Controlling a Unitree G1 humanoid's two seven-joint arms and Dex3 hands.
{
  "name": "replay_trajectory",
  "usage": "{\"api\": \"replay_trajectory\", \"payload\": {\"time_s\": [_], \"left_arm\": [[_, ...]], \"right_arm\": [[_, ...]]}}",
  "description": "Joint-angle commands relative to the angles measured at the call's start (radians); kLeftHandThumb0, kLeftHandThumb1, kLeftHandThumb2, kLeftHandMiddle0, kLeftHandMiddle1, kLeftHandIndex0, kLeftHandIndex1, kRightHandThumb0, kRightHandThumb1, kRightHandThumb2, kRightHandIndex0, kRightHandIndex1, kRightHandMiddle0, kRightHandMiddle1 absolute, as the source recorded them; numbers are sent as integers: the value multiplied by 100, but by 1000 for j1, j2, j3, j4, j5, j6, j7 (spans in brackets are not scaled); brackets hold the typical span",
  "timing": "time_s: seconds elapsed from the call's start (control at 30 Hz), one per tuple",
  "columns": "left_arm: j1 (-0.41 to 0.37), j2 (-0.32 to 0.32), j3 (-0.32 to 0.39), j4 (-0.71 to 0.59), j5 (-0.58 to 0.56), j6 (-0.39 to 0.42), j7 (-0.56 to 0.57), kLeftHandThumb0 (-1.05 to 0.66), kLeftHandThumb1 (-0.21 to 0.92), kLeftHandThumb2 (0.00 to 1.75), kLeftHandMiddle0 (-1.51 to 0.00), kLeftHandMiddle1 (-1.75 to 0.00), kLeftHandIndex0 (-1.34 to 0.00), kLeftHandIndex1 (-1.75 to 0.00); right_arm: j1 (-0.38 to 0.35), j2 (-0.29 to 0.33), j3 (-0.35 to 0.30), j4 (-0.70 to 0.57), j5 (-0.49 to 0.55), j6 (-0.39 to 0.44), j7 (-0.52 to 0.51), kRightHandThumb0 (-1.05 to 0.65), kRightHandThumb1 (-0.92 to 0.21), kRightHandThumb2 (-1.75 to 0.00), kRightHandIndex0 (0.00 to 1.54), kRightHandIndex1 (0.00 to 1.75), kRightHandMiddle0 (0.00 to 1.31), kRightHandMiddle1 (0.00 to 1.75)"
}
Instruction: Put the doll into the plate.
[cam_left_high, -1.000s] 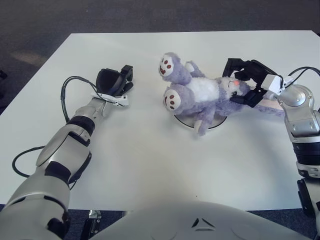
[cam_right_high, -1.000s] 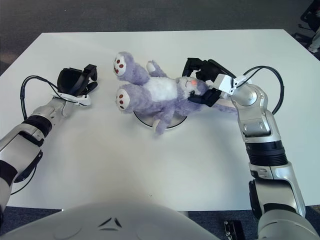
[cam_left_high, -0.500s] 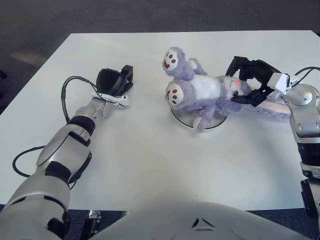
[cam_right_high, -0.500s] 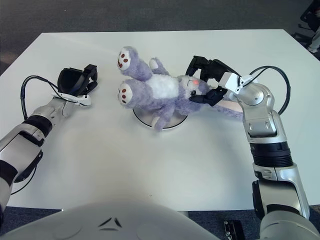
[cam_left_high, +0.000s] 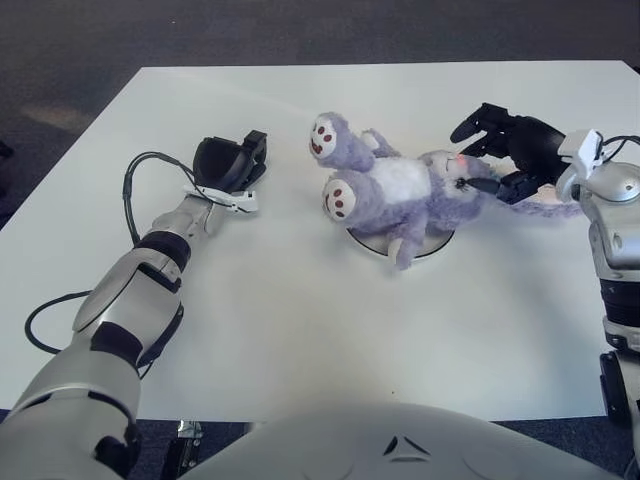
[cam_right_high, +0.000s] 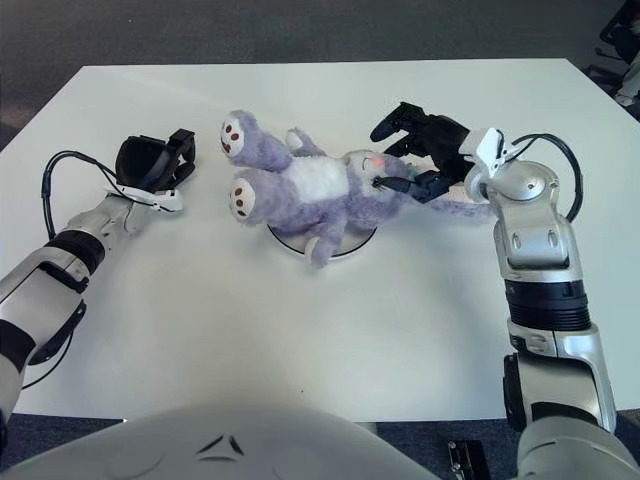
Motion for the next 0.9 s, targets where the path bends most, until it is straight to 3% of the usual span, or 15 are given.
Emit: {"api": "replay_trajectory", "payload": {"time_s": [0.0, 0.13, 0.4, 0.73, 0.87], "left_arm": [[99, -40, -51, 50, 35, -5, -70, -44, 45, 115, -123, -175, -51, -175], [98, -40, -54, 51, 39, -3, -62, -44, 45, 115, -123, -175, -51, -175], [98, -39, -54, 54, 36, -9, -64, -44, 45, 115, -123, -175, -51, -175], [95, -35, -57, 58, 39, -9, -58, -44, 45, 115, -123, -175, -51, -175], [94, -34, -55, 59, 35, -9, -66, -44, 45, 115, -123, -175, -51, -175]], "right_arm": [[-46, 7, -45, -23, 111, 119, 37, -59, -32, -92, 11, 86, 0, 116], [-64, -1, -67, -22, 182, 198, 55, -52, -27, -100, 10, 88, 0, 110], [-72, -22, -114, -11, 273, 262, 76, -56, -39, -90, 7, 76, 0, 87], [-72, -21, -182, -12, 329, 314, 24, -44, -45, -92, 8, 73, 0, 88], [-59, -28, -196, -8, 319, 282, 14, -42, -47, -93, 7, 71, 0, 88]]}}
